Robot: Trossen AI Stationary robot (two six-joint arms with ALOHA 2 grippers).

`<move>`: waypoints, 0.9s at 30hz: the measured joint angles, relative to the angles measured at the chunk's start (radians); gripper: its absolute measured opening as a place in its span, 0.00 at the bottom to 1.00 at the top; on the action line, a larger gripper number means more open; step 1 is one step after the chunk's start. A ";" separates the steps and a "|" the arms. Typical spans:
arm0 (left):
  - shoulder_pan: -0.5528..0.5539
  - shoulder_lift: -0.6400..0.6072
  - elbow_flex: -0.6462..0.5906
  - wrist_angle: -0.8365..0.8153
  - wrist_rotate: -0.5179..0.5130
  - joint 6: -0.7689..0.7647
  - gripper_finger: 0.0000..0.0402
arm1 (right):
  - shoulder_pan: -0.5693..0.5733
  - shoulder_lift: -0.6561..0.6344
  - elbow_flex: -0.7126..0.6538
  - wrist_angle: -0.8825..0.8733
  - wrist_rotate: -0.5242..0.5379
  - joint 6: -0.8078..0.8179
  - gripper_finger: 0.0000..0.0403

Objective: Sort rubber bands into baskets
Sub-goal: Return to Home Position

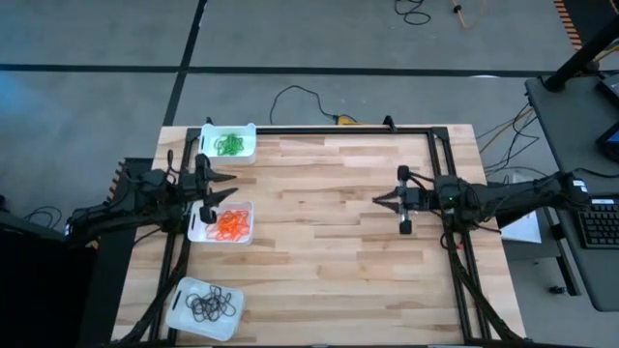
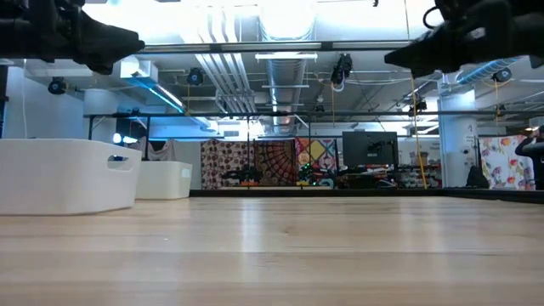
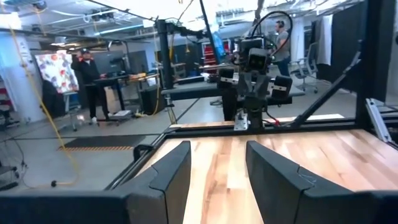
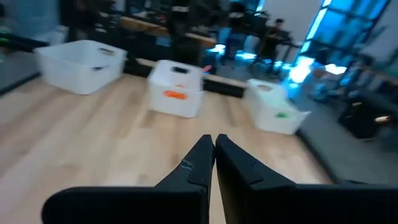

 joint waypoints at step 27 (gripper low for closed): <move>-0.090 -0.106 -0.216 0.178 -0.045 -0.001 0.35 | -0.045 -0.534 -0.279 -0.073 -0.228 0.239 0.03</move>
